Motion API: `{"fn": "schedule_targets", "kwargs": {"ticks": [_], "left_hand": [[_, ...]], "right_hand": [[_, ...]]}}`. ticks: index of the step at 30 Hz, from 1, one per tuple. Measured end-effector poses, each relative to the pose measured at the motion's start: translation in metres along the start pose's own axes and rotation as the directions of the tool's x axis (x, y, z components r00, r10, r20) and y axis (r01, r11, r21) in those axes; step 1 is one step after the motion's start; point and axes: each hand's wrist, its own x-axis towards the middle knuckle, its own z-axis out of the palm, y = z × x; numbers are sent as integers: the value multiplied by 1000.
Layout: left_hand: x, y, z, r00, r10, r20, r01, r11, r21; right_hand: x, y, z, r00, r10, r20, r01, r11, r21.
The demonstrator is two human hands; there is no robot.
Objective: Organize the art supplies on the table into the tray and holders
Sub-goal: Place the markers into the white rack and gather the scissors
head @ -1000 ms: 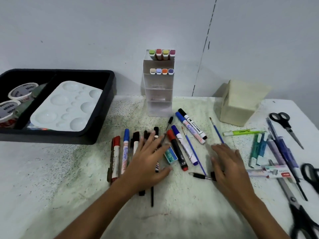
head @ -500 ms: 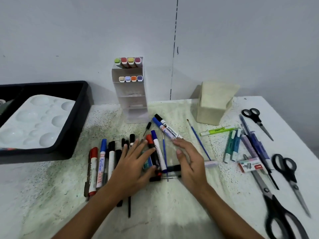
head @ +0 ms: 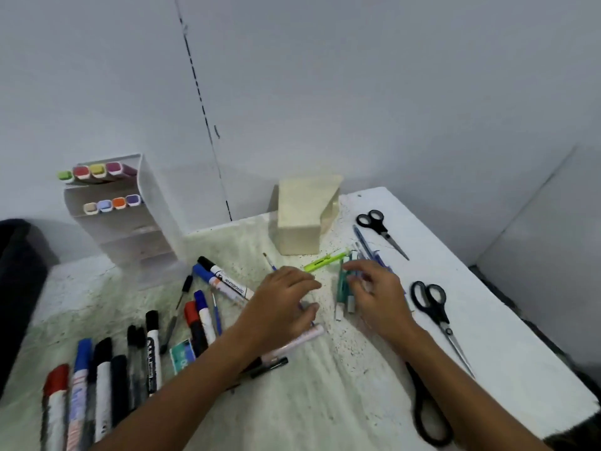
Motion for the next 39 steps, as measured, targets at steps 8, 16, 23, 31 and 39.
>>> {"fn": "schedule_targets", "kwargs": {"ticks": [8, 16, 23, 31, 39], "left_hand": [[56, 6, 34, 987, 32, 158, -62, 981, 184], [46, 2, 25, 990, -101, 100, 89, 989, 117], [65, 9, 20, 930, -352, 106, 355, 935, -12], [67, 10, 5, 835, -532, 140, 550, 805, -222], [59, 5, -47, 748, -572, 336, 637, 477, -605]], "right_hand": [[60, 18, -30, 921, 240, 308, -24, 821, -570], [62, 16, -31, 848, 323, 420, -44, 833, -552], [54, 5, -37, 879, 287, 380, -111, 899, -423], [49, -11, -39, 947, 223, 232, -182, 966, -184], [52, -41, -31, 974, 145, 172, -148, 989, 6]]}}
